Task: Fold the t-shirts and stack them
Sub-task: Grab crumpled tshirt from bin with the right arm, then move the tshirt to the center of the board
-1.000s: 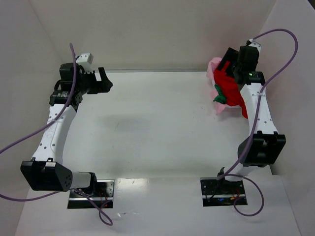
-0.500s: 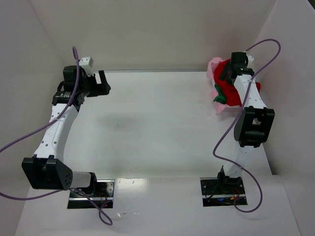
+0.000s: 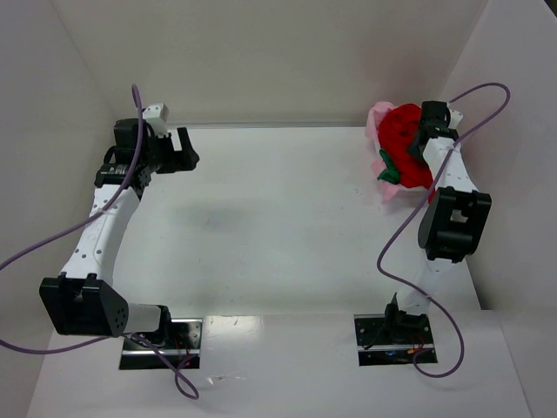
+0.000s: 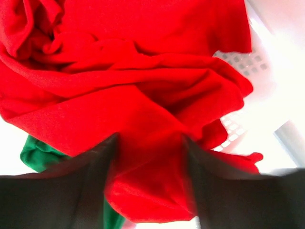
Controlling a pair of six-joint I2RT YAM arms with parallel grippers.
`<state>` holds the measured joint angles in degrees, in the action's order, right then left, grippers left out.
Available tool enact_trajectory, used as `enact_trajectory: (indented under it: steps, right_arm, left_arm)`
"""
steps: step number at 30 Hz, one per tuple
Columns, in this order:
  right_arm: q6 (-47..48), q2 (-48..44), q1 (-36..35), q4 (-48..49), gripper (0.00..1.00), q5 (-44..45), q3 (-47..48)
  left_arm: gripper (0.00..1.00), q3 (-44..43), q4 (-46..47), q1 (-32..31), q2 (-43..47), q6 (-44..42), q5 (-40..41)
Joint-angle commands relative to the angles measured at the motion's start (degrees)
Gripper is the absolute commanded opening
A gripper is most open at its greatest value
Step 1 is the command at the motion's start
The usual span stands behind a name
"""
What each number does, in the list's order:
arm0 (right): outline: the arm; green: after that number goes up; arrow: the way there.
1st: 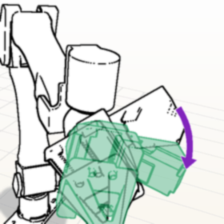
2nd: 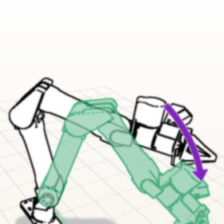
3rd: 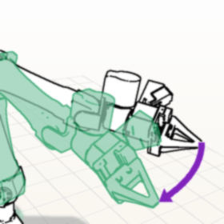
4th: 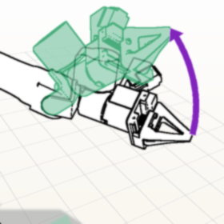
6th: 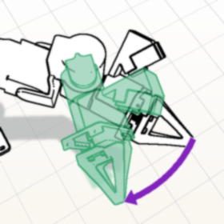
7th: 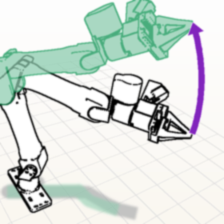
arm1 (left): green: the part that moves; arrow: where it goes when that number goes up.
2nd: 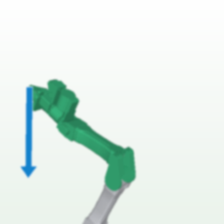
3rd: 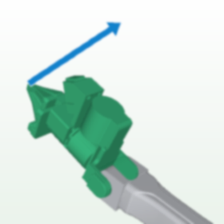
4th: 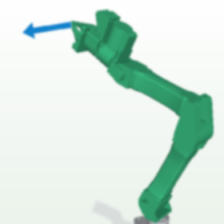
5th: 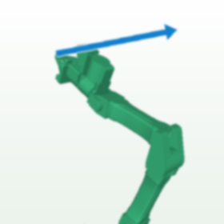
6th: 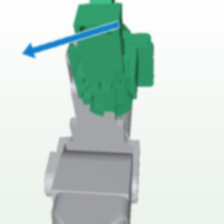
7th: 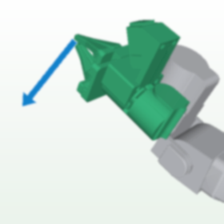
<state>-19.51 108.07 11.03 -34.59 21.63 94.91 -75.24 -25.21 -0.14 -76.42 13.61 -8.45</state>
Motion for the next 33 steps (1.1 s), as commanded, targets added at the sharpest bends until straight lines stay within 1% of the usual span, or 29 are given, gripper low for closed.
enact_trajectory:
  steps: [1,3,4,6,7,8,10,11,12,14,15,16,17,19,20,21,23,24,25,26,28,30,31,33]
  right_arm:
    - [-1.0,0.3,-0.3,2.7,0.53,-0.1,-1.0]
    - [-1.5,0.3,-0.3,2.7,0.33,-0.7,-0.5]
    - [-2.2,0.3,-0.3,2.7,0.2,-1.2,0.1]
    - [-2.8,-2.0,-0.3,3.3,0.09,-2.2,0.1]
    - [-2.8,-2.9,-0.3,3.8,0.06,-2.8,0.1]
    - [-2.8,-5.1,-0.3,3.8,0.02,-2.8,0.8]
    - [-2.2,-7.9,-0.9,4.4,0.01,-6.0,0.8]
    - [-1.5,-9.6,-0.9,6.3,0.0,-6.8,1.4]
    - [-0.9,-13.2,-2.7,6.9,0.0,-7.3,1.4]
    - [-0.9,-16.7,-4.6,8.1,0.0,-7.3,2.7]
    - [-1.4,-19.5,-5.6,8.1,0.0,-7.9,3.5]
    - [-1.4,-20.8,-7.3,8.1,0.0,-7.9,4.5]
    - [-2.1,-21.8,-8.3,8.1,0.0,-10.4,6.5]
    - [-2.9,-24.8,-11.4,7.6,0.0,-11.6,8.0]
    - [-3.9,-25.9,-12.5,7.6,0.0,-13.6,8.5]
    - [-4.5,-26.9,-13.5,8.3,0.0,-15.0,8.5]
    - [-6.3,-29.5,-15.9,9.8,0.0,-19.5,8.5]
    - [-6.9,-30.3,-16.5,10.7,0.0,-25.9,8.5]
    - [-8.4,-31.8,-17.3,12.4,0.0,-28.7,8.5]
    - [-9.4,-32.3,-19.7,12.4,0.0,-30.5,7.8]
    - [-10.6,-33.1,-21.9,13.1,0.0,-34.9,7.8]
    - [-14.0,-34.0,-23.3,15.3,0.0,-37.6,6.6]
    - [-15.0,-34.8,-23.3,16.2,0.0,-41.5,6.0]
    - [-17.8,-36.4,-23.3,18.5,0.0,-43.2,3.5]
  left_arm:
    - [1.0,0.2,2.4,-0.2,0.0,-0.4,-1.3]
    - [1.0,0.2,2.4,-0.2,0.0,-0.4,-2.0]
    - [1.0,0.2,2.9,-0.2,0.0,0.1,-2.0]
    - [1.0,0.2,3.6,-0.2,-0.5,0.1,-4.5]
    - [1.0,0.2,4.1,-0.2,-0.5,-0.4,-5.9]
    - [1.0,0.2,4.1,-0.2,-1.0,-0.4,-9.9]
    - [1.0,0.2,4.8,-0.2,-1.5,-2.8,-15.2]
    - [1.0,-0.3,5.4,-0.2,-1.5,-2.8,-17.5]
    - [1.0,-0.3,5.4,-0.2,-1.5,-2.8,-22.0]
    - [1.0,-0.9,8.9,-0.2,-1.5,-2.1,-26.5]
    - [1.0,-0.9,10.4,-0.2,-1.5,-1.5,-31.8]
    - [1.0,-0.9,13.8,-0.2,-1.5,-0.3,-34.3]
    - [1.0,-0.3,15.4,-0.7,-2.1,-0.3,-36.7]
    - [1.0,-0.9,18.4,-2.0,-2.6,-1.1,-42.2]
    - [1.0,-1.7,19.0,-3.0,-3.3,-2.3,-43.6]
    - [1.0,-2.3,19.0,-5.5,-3.3,-3.7,-44.6]
    - [1.0,-4.9,19.0,-8.1,-4.9,-7.2,-45.3]
    - [1.0,-5.6,19.7,-10.2,-4.9,-7.7,-45.9]
    - [1.0,-5.6,22.1,-11.2,-5.5,-7.7,-46.4]
    - [1.0,-6.1,23.7,-12.1,-5.5,-7.7,-46.4]
    - [1.0,-5.5,28.7,-14.9,-6.0,-7.7,-46.4]
    - [1.0,-5.5,31.1,-17.0,-6.9,-7.7,-43.9]
    - [1.0,-6.2,31.7,-19.1,-8.2,-7.7,-43.9]
    - [1.0,-7.5,32.2,-21.3,-9.7,-7.7,-43.9]
